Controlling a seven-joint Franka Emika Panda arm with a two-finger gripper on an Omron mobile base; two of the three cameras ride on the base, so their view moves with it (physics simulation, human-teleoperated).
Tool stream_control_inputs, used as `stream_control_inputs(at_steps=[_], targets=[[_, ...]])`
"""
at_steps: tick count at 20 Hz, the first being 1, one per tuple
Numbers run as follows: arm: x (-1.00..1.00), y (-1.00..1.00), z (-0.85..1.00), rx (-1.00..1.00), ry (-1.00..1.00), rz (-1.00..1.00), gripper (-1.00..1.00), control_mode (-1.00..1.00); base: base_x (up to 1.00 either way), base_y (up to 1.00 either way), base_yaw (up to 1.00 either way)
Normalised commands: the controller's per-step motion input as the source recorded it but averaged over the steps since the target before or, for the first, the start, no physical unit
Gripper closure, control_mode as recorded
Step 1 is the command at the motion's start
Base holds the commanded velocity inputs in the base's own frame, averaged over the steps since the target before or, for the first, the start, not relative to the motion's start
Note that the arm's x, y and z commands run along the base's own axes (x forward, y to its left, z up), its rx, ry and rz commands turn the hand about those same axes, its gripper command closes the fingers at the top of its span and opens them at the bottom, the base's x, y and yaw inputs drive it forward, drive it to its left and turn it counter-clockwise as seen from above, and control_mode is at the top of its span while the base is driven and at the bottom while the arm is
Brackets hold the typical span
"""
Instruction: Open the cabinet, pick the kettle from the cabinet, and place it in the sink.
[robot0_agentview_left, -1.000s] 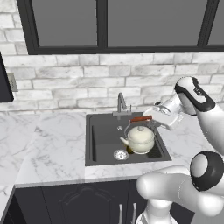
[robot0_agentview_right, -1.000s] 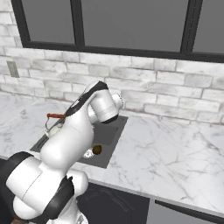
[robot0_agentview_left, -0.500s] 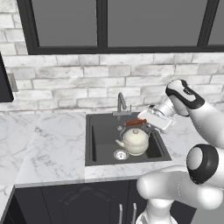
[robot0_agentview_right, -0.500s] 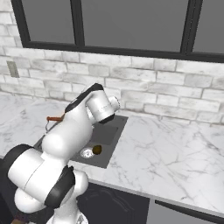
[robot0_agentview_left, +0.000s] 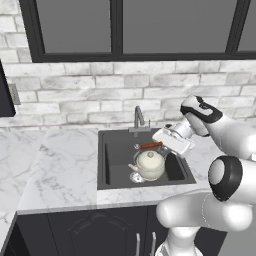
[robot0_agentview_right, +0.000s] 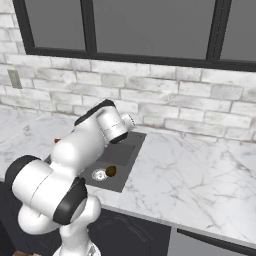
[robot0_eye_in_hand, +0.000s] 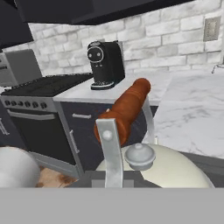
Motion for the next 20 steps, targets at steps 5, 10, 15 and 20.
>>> stream_control_inputs(at_steps=[5,10,15,20], targets=[[0.26,0.06,-0.22,0.0,-0.04,0.0,1.0,-1.0,0.0,0.0,0.0],[0.28,0.01,-0.19,0.0,-0.03,-0.01,1.0,-1.0,0.0,0.0,0.0],[0.26,0.0,-0.22,0.0,0.0,0.0,1.0,-1.0,0.0,0.0,0.0],[0.17,0.0,-0.25,0.0,0.0,0.0,1.0,-1.0,0.0,0.0,0.0]])
